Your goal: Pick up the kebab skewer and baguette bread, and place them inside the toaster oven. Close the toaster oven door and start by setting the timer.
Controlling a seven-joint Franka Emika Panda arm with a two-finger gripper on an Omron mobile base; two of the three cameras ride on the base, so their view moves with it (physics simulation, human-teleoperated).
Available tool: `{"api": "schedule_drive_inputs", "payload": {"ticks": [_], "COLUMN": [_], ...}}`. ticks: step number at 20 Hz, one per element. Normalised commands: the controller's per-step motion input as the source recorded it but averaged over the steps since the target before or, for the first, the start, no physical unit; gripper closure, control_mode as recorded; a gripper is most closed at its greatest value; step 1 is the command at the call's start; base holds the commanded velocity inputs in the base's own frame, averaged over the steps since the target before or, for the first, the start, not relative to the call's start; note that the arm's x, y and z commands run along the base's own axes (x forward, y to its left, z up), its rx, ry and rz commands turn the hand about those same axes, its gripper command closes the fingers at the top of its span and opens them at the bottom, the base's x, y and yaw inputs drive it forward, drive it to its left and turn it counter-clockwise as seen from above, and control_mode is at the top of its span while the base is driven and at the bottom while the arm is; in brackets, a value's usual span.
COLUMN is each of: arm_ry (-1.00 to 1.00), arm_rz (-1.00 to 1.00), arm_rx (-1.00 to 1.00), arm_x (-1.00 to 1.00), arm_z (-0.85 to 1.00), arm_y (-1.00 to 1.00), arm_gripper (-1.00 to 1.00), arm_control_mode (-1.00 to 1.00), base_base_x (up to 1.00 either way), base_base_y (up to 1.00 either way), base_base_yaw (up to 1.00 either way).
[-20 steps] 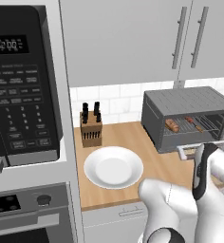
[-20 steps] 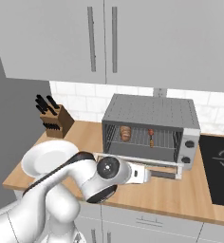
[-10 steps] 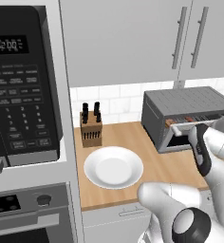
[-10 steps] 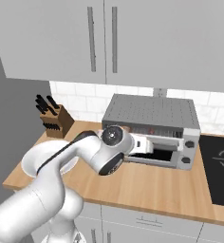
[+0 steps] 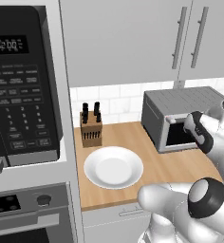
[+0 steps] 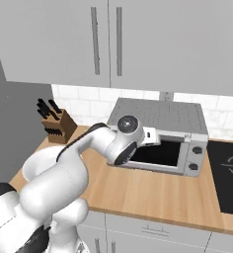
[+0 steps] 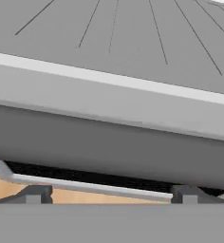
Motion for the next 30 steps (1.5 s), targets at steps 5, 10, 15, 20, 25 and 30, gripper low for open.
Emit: {"api": "schedule_drive_inputs", "payload": {"ticks": [5, 10, 15, 20, 25, 30], "arm_ry": [0.12, 0.14, 0.12, 0.19, 0.15, 0.03], "arm_rz": [0.12, 0.1, 0.08, 0.1, 0.08, 0.08], "arm_rx": [0.0, 0.0, 0.0, 0.0, 0.0, 0.0], "arm_x": [0.57, 0.34, -0.02, -0.38, -0.6, -0.63], "arm_z": [0.0, -0.04, 0.0, 0.12, 0.03, 0.0], "arm_y": [0.0, 0.0, 0.0, -0.06, -0.22, -0.48], "arm_gripper": [-1.0, -1.0, -1.0, -1.0, -1.0, -1.0], "arm_control_mode": [-1.0, -1.0, -1.0, -1.0, -1.0, -1.0], "base_base_x": [0.0, 0.0, 0.0, 0.0, 0.0, 0.0], "base_base_y": [0.0, 0.0, 0.0, 0.0, 0.0, 0.0], "base_base_yaw": [0.0, 0.0, 0.0, 0.0, 0.0, 0.0]}}
